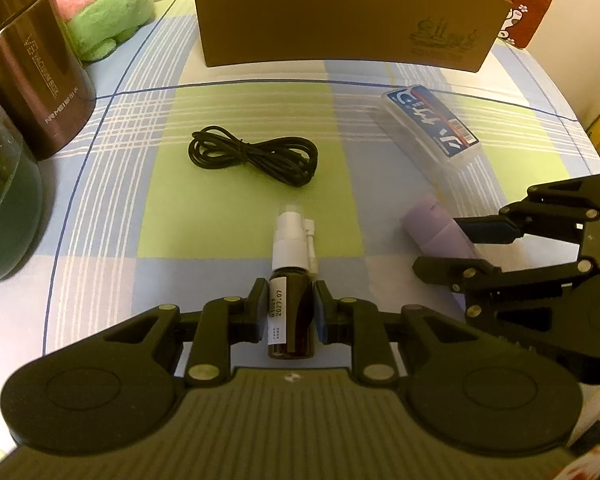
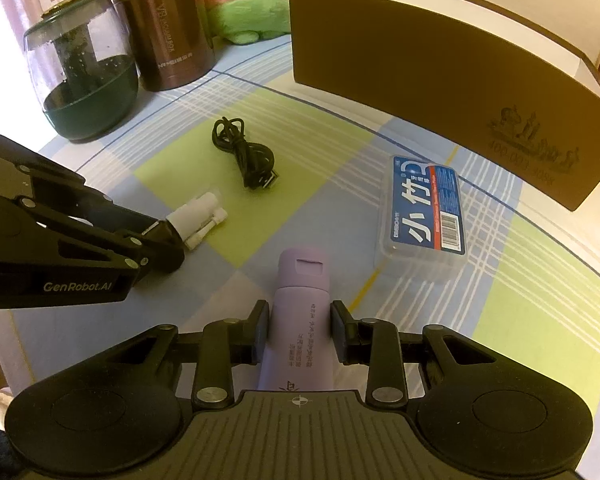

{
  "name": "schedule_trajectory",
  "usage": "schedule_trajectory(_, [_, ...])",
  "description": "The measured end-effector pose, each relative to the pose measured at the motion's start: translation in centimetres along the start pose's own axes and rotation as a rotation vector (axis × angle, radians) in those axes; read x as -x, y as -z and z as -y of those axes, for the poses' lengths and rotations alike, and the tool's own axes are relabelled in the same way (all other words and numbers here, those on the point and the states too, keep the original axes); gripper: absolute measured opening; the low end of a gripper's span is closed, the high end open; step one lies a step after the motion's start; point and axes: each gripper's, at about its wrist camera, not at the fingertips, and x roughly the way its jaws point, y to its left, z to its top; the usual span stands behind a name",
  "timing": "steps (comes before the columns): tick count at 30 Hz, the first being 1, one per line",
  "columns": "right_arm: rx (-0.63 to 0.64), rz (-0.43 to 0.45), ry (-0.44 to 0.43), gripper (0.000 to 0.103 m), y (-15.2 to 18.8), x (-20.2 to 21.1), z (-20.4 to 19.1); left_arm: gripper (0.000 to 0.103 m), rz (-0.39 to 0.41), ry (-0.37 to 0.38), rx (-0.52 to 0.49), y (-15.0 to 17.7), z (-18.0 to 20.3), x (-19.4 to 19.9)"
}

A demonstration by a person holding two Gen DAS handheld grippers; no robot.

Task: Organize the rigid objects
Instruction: 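Lift the spray bottle with left tool while right tool lifts lavender tube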

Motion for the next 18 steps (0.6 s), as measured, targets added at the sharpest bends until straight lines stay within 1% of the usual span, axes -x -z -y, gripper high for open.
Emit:
schedule_trajectory(7, [-0.051, -0.003, -0.030, 0.029, 0.2, 0.5, 0.6, 0.019, -0.003, 0.022, 0.018, 0.0, 0.0, 0.2])
schedule_trajectory(12, [-0.116, -0.012, -0.056, 0.029, 0.2, 0.9, 1.4, 0.019, 0.014, 0.028, 0.018, -0.3, 0.2, 0.7])
schedule_trajectory(18, [-0.156, 0.025, -0.071, 0.029, -0.2, 2.3, 2.2, 0.019, 0.039, 0.037, 0.020, -0.9, 0.0, 1.5])
